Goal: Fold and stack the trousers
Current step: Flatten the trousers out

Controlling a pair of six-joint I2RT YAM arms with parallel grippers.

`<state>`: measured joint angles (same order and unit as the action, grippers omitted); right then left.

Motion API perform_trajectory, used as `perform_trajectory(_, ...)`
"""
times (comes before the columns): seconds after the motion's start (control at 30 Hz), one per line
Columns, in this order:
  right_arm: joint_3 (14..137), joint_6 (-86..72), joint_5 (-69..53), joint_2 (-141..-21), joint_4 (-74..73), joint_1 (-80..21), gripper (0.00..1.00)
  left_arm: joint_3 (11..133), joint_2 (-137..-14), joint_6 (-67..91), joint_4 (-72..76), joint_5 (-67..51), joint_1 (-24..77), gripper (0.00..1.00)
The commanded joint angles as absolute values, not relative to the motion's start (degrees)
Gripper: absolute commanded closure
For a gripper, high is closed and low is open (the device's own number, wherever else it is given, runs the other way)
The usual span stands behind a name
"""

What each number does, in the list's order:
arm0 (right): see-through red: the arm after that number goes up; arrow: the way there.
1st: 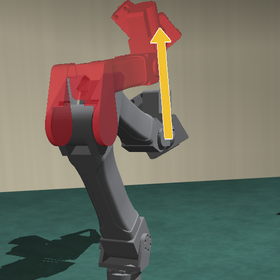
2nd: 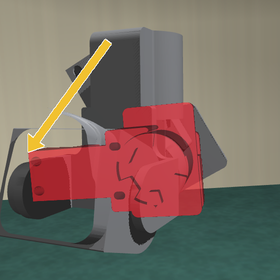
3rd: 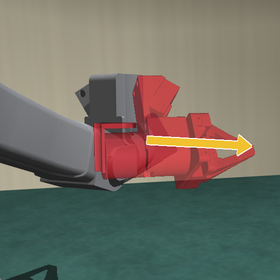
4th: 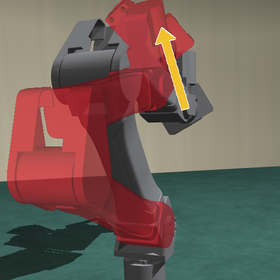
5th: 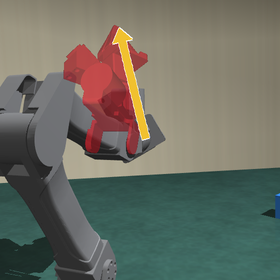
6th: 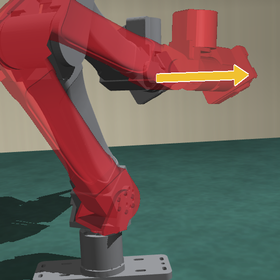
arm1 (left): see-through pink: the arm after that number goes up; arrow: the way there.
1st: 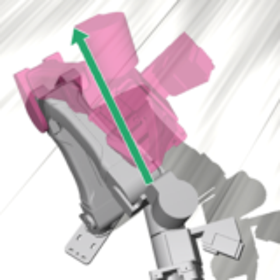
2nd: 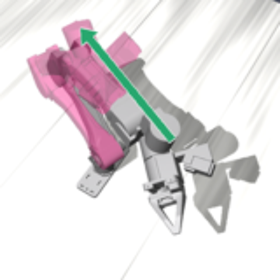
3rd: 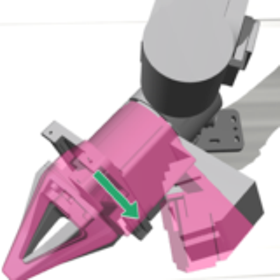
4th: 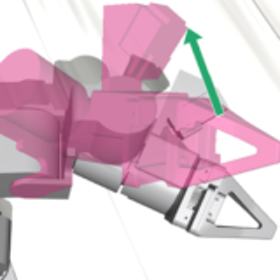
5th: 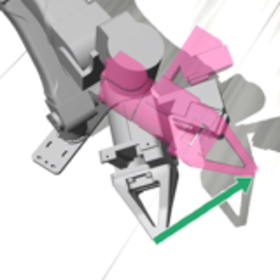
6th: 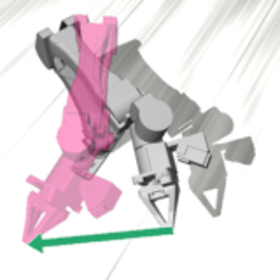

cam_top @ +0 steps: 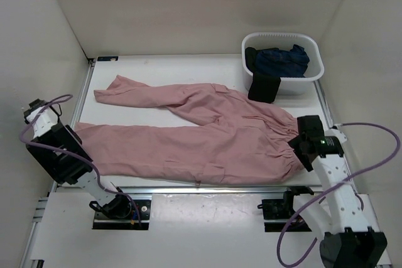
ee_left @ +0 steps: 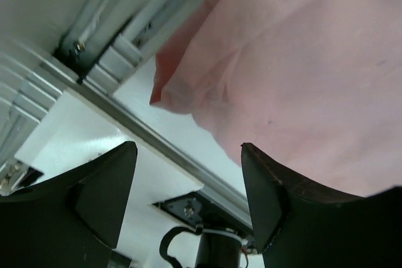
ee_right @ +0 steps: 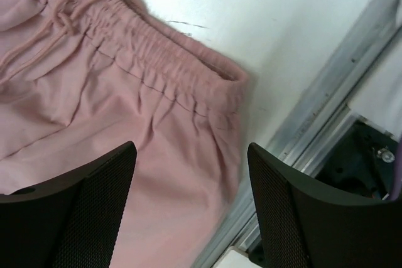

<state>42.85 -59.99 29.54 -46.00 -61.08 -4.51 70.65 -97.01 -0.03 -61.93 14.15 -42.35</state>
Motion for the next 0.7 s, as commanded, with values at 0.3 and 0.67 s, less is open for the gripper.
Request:
perform_trajectory(0.3, 36.7, -57.6, 20.4, -61.6, -49.6, 2.5, 0.44, 65.1, -102.4, 0.0, -50.0, 15.8, -36.3, 0.23)
perform_trajectory(0.67, 54.5, -44.9, 20.2, -67.6, -46.1, 5.3, 0.42, 82.6, -93.4, 0.0, -50.5, 3.7, -25.7, 0.13)
